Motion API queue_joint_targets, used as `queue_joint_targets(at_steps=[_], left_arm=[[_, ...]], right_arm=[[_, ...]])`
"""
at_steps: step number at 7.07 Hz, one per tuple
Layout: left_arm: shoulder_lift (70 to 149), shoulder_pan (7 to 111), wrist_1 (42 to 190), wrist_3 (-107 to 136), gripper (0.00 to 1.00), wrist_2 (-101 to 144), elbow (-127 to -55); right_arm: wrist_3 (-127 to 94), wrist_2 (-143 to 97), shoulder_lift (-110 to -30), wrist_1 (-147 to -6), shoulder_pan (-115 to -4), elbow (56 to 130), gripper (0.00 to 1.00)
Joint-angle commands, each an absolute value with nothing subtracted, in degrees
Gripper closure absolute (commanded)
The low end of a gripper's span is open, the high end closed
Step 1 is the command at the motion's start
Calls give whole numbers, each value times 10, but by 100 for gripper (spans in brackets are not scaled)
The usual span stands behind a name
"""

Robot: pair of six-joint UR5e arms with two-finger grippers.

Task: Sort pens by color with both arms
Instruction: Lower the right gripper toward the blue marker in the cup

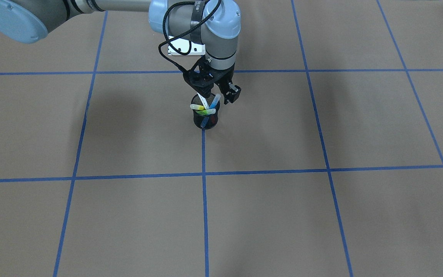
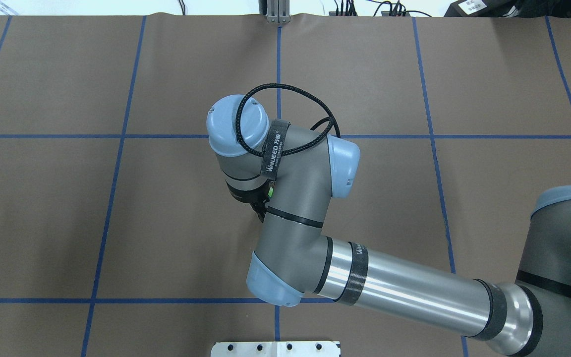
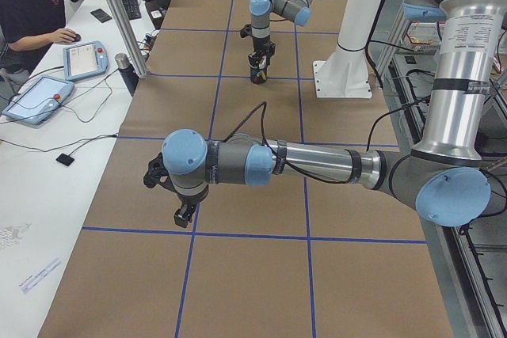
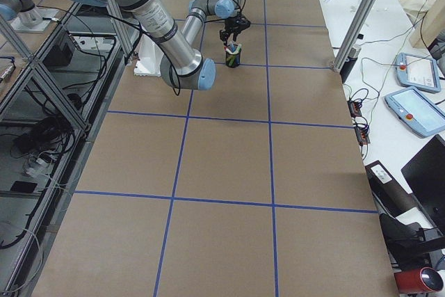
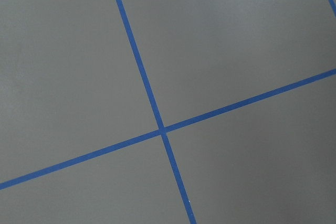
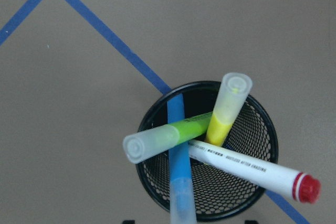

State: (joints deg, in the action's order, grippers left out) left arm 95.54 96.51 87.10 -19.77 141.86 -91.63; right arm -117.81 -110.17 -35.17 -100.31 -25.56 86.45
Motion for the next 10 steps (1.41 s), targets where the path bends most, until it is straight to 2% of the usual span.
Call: queue_joint_targets(at_steps=[1,7,9,10], left_arm=[[955,965,871,-198,1,1418,-919],[947,965,871,-197,1,1418,-925],[947,965,871,-197,1,1418,-925],[947,965,871,-197,1,1418,-925]], right_arm=[[-1175,-1100,-356,-1003,-263,865,34],[-1191,-1100,-359,-1000,-249,867,34],[-1192,-1100,-359,-1000,-248,868,38],[-1192,-1100,-359,-1000,-248,869,44]])
